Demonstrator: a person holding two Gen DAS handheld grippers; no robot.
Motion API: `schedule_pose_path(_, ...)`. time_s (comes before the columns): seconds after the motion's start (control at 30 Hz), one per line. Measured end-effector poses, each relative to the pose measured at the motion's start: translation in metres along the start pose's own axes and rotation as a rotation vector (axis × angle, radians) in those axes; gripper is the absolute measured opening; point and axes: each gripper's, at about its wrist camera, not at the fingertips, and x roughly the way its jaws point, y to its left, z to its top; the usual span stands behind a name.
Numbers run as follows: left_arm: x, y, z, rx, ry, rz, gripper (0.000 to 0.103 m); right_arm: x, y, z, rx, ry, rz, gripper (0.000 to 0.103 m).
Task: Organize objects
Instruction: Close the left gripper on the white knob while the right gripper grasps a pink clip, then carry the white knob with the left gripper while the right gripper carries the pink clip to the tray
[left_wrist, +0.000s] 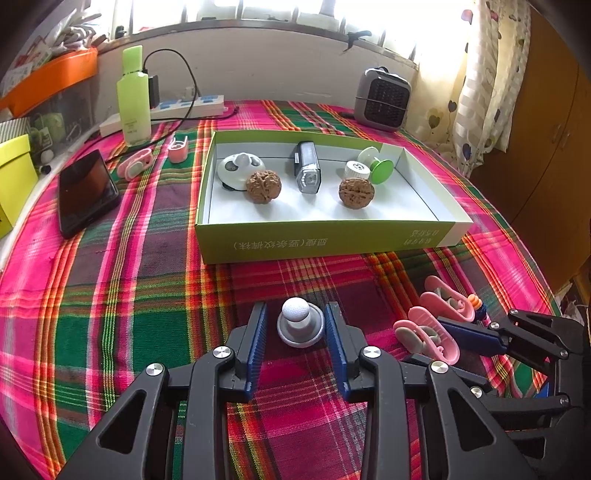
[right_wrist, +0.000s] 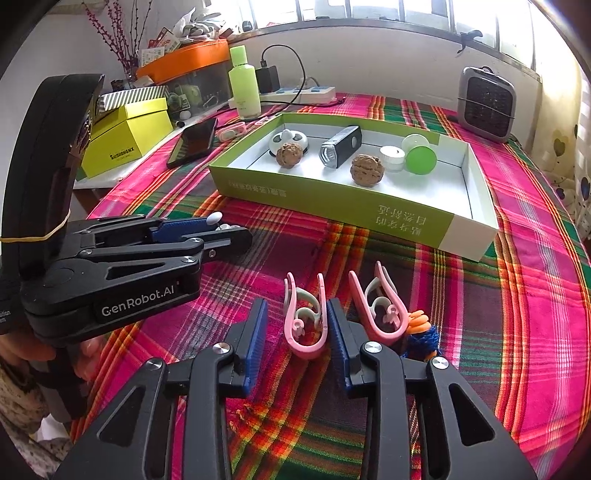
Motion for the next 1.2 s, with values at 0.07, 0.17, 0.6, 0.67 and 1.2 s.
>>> schedule_pose_path(0.07,-0.001,0.002,0.000,-0.005,0.000,-0.002,0.028,0.000,0.000,0.000,0.000,0.001,0.000,0.032)
schedule_pose_path(0.17,-0.002,0.001,-0.001,-0.004,-0.001,0.000,0.025,0.000,-0.001,0.000,0.005,0.000,0.003,0.031)
schedule_pose_path(0.6,-0.004,0.002,-0.002,-0.007,0.000,0.002,0.024,0.002,0.000,0.000,0.004,0.001,0.008,0.025)
schedule_pose_path(0.67,-0.004,0.001,-0.003,-0.006,0.000,0.003,0.024,0.001,0.000,0.000,0.005,0.001,0.010,0.025)
schedule_pose_path(1.2,-0.012,0.002,0.001,-0.001,-0.009,0.005,0.024,-0.004,0.003,0.003,0.005,-0.019,0.025,0.024)
